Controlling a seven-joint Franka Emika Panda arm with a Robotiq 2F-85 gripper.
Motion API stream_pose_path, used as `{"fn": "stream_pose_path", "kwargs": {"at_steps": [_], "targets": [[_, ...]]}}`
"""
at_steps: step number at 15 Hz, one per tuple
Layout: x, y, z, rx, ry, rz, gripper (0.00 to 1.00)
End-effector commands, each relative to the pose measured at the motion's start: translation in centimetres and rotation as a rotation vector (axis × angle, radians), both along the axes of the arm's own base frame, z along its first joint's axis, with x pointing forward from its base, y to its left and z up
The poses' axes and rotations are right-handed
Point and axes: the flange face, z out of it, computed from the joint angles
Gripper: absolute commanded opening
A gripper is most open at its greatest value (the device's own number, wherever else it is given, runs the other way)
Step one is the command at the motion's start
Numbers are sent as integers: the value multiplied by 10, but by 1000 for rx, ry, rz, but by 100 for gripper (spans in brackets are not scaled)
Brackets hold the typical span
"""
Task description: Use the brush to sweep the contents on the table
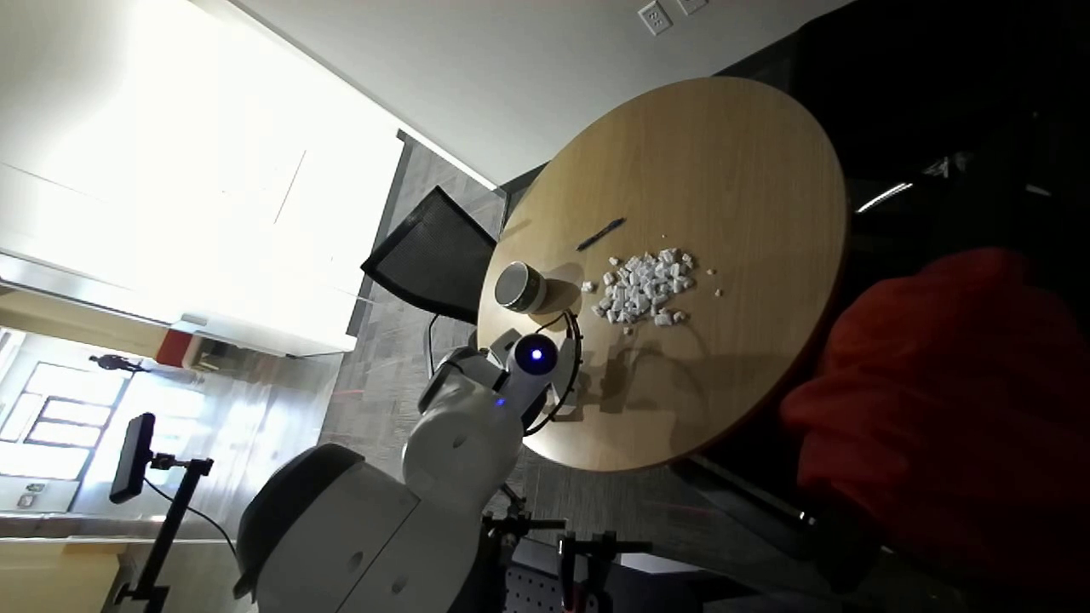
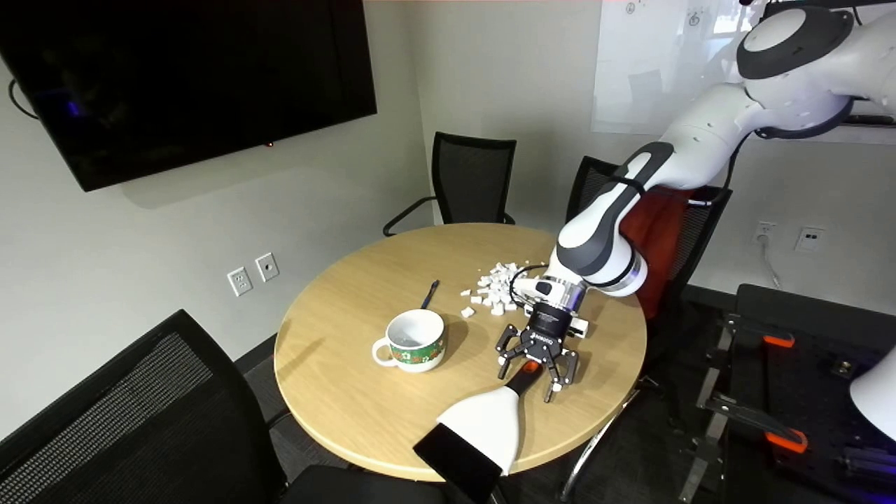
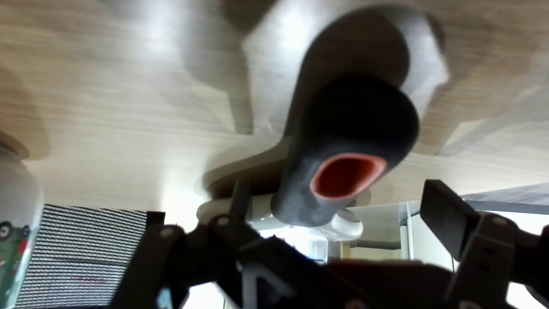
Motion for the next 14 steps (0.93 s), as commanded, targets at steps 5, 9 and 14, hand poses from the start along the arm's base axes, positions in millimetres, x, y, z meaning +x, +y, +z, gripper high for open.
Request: {"fn": "stream_pose_path", "kwargs": {"at_steps": [5, 9, 14], "targets": [[6, 9, 4, -6, -31, -23, 56], [7, 10, 4, -12, -37, -24, 27], [4, 12, 13, -17, -18, -36, 12]]}}
